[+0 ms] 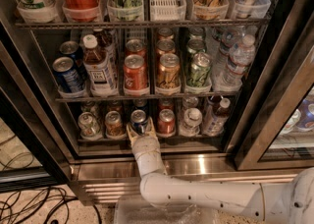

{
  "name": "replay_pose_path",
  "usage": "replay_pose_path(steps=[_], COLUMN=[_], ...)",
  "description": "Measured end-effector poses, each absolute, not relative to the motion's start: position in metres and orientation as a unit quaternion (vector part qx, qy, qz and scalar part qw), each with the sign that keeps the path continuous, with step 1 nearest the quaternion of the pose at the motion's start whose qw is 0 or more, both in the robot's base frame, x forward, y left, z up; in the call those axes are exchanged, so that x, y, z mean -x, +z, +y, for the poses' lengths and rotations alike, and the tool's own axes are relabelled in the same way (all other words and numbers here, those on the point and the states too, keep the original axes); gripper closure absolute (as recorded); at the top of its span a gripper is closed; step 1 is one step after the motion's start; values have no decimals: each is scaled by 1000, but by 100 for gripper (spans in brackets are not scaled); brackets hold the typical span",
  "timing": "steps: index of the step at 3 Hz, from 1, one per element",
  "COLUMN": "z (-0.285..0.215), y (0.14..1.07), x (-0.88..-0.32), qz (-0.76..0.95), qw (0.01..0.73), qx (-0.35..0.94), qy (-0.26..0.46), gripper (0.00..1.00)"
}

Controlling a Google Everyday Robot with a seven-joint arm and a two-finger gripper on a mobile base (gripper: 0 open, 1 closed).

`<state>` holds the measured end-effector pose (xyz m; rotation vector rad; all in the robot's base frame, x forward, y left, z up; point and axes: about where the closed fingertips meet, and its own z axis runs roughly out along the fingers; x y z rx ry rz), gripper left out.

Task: Pick pepsi can from bottom shelf of fridge

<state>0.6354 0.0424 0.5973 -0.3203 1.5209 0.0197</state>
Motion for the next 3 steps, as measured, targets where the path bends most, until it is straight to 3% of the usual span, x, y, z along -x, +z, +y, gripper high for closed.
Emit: replay_pose_path(steps=[3], z=[46], y=[635], x=[-635], qz=[685], qw=[713], qx=[144], qy=[52], gripper=[100])
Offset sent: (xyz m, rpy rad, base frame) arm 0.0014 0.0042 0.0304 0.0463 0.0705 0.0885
